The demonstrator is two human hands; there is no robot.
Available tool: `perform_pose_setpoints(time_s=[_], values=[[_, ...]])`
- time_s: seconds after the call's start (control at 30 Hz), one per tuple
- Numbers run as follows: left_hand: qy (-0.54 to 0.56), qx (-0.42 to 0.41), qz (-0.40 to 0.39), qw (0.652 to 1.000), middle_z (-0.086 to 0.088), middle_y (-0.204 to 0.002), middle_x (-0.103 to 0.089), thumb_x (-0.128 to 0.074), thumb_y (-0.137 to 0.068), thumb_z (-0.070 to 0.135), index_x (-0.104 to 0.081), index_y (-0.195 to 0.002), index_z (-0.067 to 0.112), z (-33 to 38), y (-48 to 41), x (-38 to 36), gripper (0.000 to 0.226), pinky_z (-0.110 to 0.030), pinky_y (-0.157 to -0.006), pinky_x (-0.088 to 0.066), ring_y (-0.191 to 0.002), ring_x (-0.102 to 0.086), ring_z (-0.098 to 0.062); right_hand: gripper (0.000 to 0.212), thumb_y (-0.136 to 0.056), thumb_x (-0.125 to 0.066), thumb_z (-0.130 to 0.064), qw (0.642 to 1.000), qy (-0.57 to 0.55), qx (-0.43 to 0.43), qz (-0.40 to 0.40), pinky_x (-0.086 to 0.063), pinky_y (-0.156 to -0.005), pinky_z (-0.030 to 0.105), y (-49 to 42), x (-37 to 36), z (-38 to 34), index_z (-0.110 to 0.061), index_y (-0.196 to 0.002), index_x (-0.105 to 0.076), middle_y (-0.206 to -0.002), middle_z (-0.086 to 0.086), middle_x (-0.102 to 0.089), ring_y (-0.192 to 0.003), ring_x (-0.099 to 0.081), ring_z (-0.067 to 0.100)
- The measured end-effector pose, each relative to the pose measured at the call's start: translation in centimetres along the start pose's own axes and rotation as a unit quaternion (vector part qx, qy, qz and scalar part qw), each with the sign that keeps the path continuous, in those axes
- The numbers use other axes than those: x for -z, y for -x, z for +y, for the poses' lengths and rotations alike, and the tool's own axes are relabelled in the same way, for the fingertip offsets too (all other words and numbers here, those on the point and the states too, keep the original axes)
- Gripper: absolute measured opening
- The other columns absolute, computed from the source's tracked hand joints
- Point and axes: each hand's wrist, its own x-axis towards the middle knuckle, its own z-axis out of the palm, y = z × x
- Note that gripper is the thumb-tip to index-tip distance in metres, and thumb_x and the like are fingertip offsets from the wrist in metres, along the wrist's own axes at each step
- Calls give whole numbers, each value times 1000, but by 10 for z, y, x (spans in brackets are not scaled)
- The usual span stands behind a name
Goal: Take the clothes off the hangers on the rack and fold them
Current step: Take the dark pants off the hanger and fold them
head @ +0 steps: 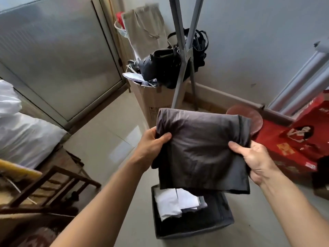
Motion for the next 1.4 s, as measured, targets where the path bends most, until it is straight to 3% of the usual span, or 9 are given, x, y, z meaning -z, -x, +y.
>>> perform_pose_setpoints(time_s=[0.13, 0.2, 0.33, 0.47, 0.67, 0.83, 0.97, 1.27, 1.4], values=[[8, 41, 67, 997, -8, -99, -73, -66, -91, 11, -69, -106, 10, -50, -47, -12, 15, -32, -84, -57, -92, -70, -22, 16, -87, -64, 0, 999, 27, 29, 10, -59, -64, 23, -51, -11, 32, -14, -92, -67, -71, -7, -73, -62, -69, 7], [7, 64, 90, 994, -10, -101, -73, -68, -90, 13, -70, -99, 14, -75, -62, -15, 9, -39, -90, -56, -97, -69, -25, 16, -88, -64, -1, 998, 45, 32, 9, -59, -70, 26, -70, -12, 56, -15, -92, -67, -82, -3, -72, -68, -69, 10], [5, 113, 118, 987, -8, -98, -72, -69, -89, 12, -67, -86, 19, -142, -82, -19, 8, -39, -91, -55, -93, -68, -23, 11, -87, -66, -2, 996, 88, 9, 2, -58, -78, 34, -103, -10, 118, -13, -89, -67, -92, 6, -71, -76, -67, 15], [8, 178, 132, 975, -2, -93, -71, -68, -89, 13, -67, -94, 17, -225, -90, -18, 6, -36, -88, -54, -89, -67, -20, 9, -85, -72, -9, 990, 132, -40, -10, -56, -88, 44, -130, -2, 192, -9, -94, -70, -94, 10, -74, -89, -70, 27], [-23, 254, 155, 954, -1, -89, -68, -65, -92, 15, -66, -99, 12, -349, -98, -21, 8, -36, -85, -52, -87, -64, -22, 7, -91, -66, -11, 976, 189, -103, -27, -55, -88, 49, -164, 10, 304, -10, -97, -69, -95, 9, -73, -89, -69, 27], [-54, 293, 185, 937, -2, -88, -67, -58, -93, 9, -62, -88, 18, -446, -105, -27, 11, -25, -65, -47, -80, -61, -16, 25, -98, -49, -1, 958, 233, -151, -66, -54, -76, 35, -184, 22, 393, -21, -94, -65, -99, 3, -70, -90, -66, 21], [-51, 333, 205, 919, -9, -101, -70, -59, -90, 8, -64, -101, 11, -513, -107, -33, 12, -34, -82, -52, -90, -64, -23, 24, -98, -49, -1, 949, 257, -169, -75, -54, -70, 32, -198, 29, 448, -18, -100, -65, -99, 2, -70, -89, -66, 19], [-149, 319, 243, 904, -8, -102, -52, -58, -93, 10, -36, -105, 12, -595, -130, -44, 26, -29, -82, -40, -90, -51, -25, 13, -92, -58, -3, 924, 336, -173, -47, -54, -90, 49, -243, 37, 552, -11, -103, -61, -108, 15, -67, -97, -64, 30], [-252, 238, 222, 911, -12, -111, -47, -59, -85, 2, -36, -104, 12, -614, -132, -48, 31, -34, -91, -39, -102, -51, -31, 54, -86, -68, -12, 896, 418, -150, -17, -47, -97, 50, -241, 40, 563, -16, -132, -40, -124, 9, -58, -111, -57, 29]])
